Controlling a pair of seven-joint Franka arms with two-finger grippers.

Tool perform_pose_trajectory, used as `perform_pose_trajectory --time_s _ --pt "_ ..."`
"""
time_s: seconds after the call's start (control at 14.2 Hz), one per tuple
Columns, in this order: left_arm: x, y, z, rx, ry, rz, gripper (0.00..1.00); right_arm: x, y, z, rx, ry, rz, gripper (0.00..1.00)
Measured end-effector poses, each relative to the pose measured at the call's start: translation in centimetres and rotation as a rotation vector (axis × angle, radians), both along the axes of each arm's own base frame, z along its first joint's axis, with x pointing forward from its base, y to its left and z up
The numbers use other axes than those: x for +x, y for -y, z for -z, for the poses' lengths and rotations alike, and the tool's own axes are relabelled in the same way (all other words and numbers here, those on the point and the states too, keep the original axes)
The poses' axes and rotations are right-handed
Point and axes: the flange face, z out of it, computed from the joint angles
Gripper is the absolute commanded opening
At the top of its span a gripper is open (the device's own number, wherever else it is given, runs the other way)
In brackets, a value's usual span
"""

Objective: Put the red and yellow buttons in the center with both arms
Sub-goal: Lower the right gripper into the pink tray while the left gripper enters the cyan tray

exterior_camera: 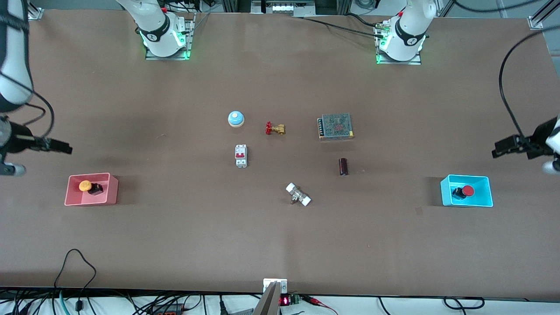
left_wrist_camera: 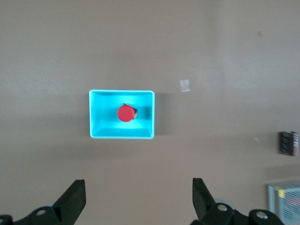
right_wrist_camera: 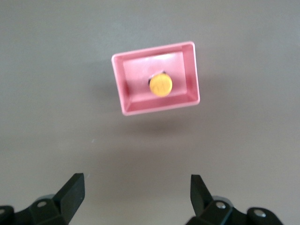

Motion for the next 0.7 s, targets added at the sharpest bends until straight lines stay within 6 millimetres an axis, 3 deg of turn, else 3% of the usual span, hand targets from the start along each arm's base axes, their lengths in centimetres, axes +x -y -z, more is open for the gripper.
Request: perform_pose_trajectory --time_s 0.35,0.7 --pt "2.5 -2.3 10.5 -0.005 -0.059 0.003 1.00 2.2 0.1 8.0 -0.013 -0.021 -0.020 1.00" --pt "3.3 -3.3 18.3 0.002 -0.099 0.009 1.00 3.7 0.9 12.9 -0.027 0.021 -0.086 1.00"
